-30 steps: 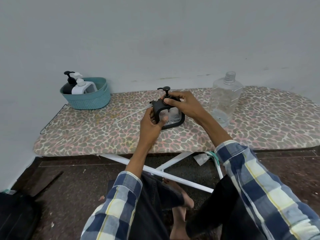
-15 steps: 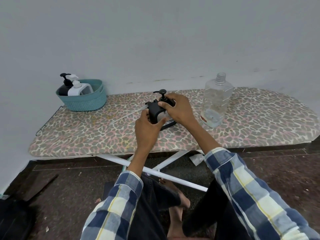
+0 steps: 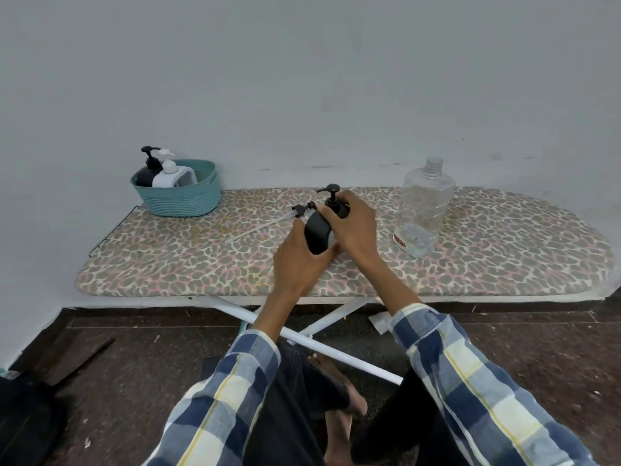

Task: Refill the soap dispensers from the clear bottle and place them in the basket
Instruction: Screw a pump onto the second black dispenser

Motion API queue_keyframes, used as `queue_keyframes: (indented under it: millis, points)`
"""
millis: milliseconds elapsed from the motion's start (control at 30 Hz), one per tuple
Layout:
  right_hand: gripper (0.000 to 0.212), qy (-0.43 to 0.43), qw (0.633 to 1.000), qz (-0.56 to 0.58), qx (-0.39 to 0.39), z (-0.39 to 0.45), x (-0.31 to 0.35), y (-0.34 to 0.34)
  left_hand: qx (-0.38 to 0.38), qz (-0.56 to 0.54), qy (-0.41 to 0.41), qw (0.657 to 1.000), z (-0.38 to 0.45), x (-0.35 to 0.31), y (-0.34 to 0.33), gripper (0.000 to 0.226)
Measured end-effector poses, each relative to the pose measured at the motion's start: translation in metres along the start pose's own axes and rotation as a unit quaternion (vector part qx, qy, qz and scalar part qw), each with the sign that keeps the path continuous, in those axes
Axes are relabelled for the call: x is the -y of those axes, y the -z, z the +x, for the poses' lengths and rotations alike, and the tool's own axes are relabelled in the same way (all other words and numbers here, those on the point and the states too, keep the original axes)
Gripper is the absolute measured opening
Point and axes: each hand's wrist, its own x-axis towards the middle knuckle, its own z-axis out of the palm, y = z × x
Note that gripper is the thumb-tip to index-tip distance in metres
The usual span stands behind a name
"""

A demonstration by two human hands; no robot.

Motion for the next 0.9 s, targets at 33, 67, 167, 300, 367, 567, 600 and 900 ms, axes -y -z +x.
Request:
queue_keyframes:
  millis: [33,67,167,300,367,567,600,900]
  points:
    - [0.037,0.004,1.000,-0.004,0.020,0.004,0.000,0.005,0.045,-0.037,0.000,0.998,0.000,0.003,0.007,0.062]
    - [0.038,0.012,0.999,-0.003,0.046,0.009,0.000,0.010,0.092,-0.084,0.008,0.992,0.000,0.007,0.015,0.060]
    - [0.028,0.052,0.986,0.036,0.151,0.019,0.000,0.025,0.175,-0.231,0.055,0.955,0.009,0.018,0.042,0.062]
    - [0.020,0.090,0.959,0.118,0.240,0.022,0.015,0.029,0.188,-0.283,0.074,0.938,0.032,0.032,0.076,0.078]
    - [0.020,0.106,0.949,0.130,0.267,0.023,0.025,0.023,0.211,-0.262,0.056,0.940,0.035,0.036,0.084,0.092]
    - [0.018,0.117,0.949,0.152,0.251,0.014,0.049,-0.002,0.067,-0.178,-0.011,0.982,0.024,0.027,0.068,0.116]
    - [0.020,0.107,0.951,0.154,0.246,0.012,0.053,-0.005,0.043,-0.163,-0.013,0.986,0.023,0.027,0.066,0.116]
    - [0.033,0.053,0.951,0.197,0.232,0.011,0.059,-0.018,0.054,-0.199,-0.016,0.978,0.020,0.036,0.087,0.098]
